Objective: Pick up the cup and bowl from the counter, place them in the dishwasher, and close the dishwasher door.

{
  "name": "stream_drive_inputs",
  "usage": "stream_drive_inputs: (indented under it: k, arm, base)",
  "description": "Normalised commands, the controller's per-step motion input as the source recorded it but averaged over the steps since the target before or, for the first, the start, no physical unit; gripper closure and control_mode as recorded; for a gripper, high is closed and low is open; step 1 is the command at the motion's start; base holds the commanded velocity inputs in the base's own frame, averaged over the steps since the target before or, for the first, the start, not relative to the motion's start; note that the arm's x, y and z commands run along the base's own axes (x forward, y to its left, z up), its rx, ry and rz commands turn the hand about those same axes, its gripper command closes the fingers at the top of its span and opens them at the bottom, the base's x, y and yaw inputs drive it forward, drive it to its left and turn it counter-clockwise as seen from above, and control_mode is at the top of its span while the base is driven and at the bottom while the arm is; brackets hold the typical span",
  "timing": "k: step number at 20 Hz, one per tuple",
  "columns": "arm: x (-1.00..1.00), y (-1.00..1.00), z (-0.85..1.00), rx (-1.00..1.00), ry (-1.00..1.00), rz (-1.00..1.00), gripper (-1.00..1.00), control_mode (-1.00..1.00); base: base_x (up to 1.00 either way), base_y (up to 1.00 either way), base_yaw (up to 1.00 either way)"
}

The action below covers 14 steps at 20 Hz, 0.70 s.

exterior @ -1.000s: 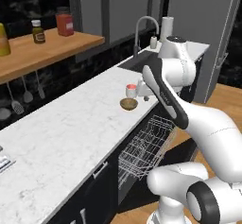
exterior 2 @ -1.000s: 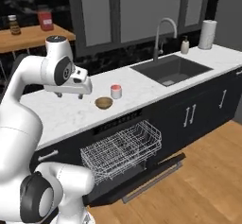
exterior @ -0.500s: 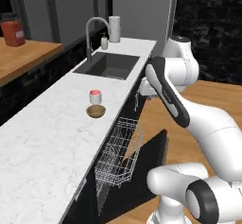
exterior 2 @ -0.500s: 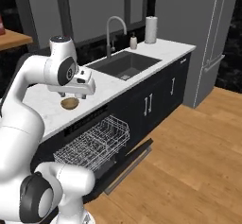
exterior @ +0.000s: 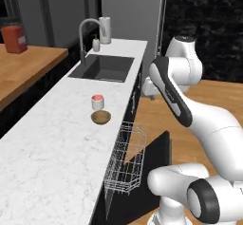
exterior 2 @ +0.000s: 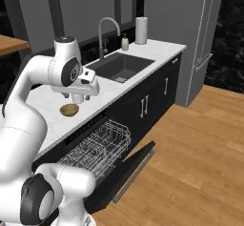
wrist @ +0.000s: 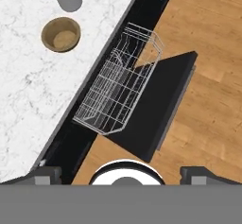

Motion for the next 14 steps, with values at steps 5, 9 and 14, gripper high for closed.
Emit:
stream_drive_inputs:
  k: [5, 9, 14]
  arm:
    - [0.00, 0.00, 0.00, 0.00, 0.00, 0.00, -1.00, 1.00]
    - [0.00, 0.00, 0.00, 0.00, 0.00, 0.00, -1.00, 1.00]
    - [0.00, 0.00, 0.00, 0.00, 0.00, 0.00, -1.00, 1.00]
  base:
    - [0.00, 0.51, -0.10]
    - [0.00, 0.47, -0.05]
    - [0.00, 0.50, -0.03]
